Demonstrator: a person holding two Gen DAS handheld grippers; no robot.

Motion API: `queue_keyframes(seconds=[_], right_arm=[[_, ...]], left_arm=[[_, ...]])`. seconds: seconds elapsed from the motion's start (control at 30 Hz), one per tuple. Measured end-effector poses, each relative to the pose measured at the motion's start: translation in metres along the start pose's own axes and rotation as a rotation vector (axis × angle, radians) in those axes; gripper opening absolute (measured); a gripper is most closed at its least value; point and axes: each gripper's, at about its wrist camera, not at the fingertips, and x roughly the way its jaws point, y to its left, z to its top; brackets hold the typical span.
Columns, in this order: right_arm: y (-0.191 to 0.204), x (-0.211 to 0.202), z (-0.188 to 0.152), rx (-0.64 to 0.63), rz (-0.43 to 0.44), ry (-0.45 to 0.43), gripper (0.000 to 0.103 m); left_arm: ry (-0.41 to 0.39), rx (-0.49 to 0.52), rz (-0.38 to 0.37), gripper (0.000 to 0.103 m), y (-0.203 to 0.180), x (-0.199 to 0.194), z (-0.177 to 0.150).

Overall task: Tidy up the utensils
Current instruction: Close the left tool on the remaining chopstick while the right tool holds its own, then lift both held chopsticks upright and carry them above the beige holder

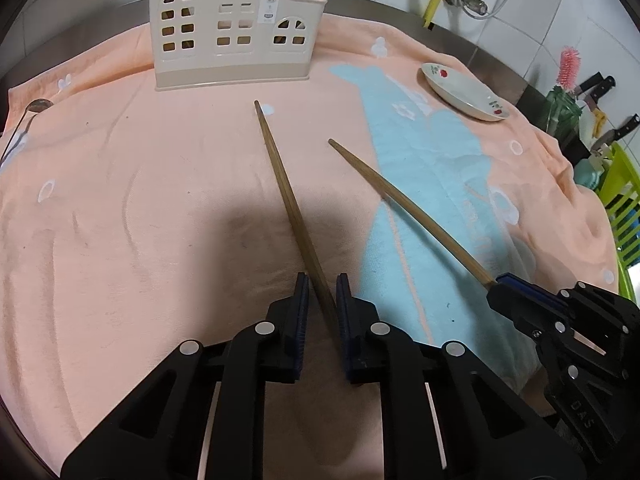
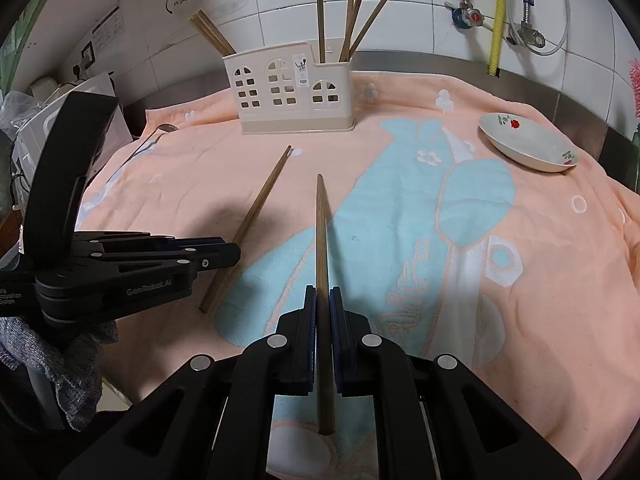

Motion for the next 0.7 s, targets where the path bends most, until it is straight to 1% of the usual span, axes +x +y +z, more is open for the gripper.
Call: queue_keyframes(seconds=[0.17, 0.3, 0.37, 0.47, 0.7], right_arm=[[0.001, -0.002, 0.001, -0.005, -0.007, -0.007, 0.007], [0.001, -0.004, 0.002, -0.006, -0.009, -0.014, 0.007], [0.002, -0.006, 0.002, -0.008, -0.012, -0.018, 0.007], [0.002, -0.010, 0.006, -0.008, -0.018, -0.031, 0.007], [0.002, -0.024, 0.024, -0.027, -0.033, -0.075, 0.007]], left_arm=[[0.004, 0.022, 0.043, 0.010, -0.005, 0.001, 0.002], [0.009, 0.024, 0.027, 0.007, -0.003, -0.004, 0.003], [-0.001, 0.037, 0.035, 0.006, -0.002, -0.010, 0.004], [-0.036, 0.043, 0.037, 0.006, 0.001, -0.027, 0.007], [-0.157, 0.048, 0.056, 0.005, 0.013, -0.077, 0.022]])
